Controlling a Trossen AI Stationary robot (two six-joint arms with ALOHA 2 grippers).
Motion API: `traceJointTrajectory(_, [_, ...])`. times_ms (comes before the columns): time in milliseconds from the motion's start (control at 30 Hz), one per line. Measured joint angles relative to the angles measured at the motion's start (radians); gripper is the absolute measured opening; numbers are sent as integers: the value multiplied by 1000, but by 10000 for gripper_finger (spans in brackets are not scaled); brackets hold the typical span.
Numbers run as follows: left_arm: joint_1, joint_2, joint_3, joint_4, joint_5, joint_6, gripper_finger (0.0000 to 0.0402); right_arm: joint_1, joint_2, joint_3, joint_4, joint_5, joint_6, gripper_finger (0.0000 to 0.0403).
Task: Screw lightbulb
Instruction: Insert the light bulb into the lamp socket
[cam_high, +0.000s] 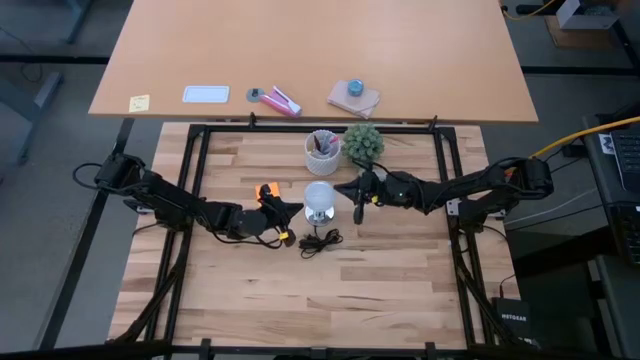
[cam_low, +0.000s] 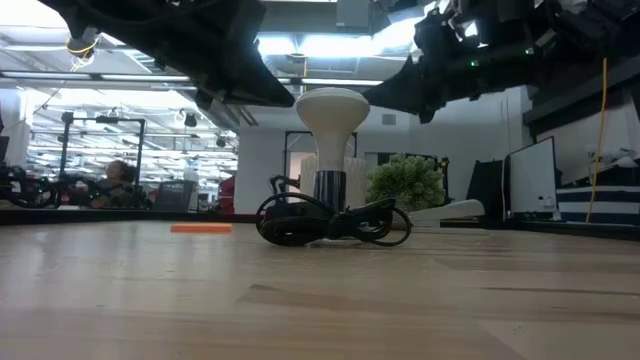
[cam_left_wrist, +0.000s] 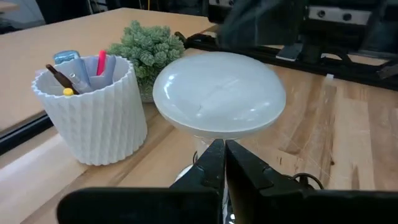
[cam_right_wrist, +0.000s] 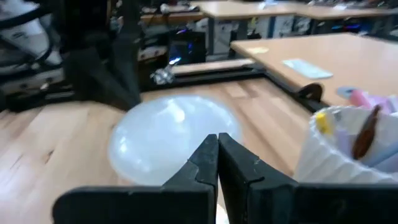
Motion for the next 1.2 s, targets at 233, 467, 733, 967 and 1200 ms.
traceJointTrajectory(233, [2,0,0,0,1,9,5,1,0,0,-21,-42,21,12])
traceJointTrajectory(467, [37,0,0,0,2,9,5,1,0,0,-22,-80,54,12])
traceJointTrajectory(733, [84,-1,-1,-3,-2,9,5,1,0,0,-22,-139,108,12])
traceJointTrajectory(967, [117,-1,-1,-6,-30,22,5,2,0,0,12,-189,106,12])
traceJointTrajectory(1200, [89,-1,0,58,-74,69,5,1,-2,0,111,-183,52,12])
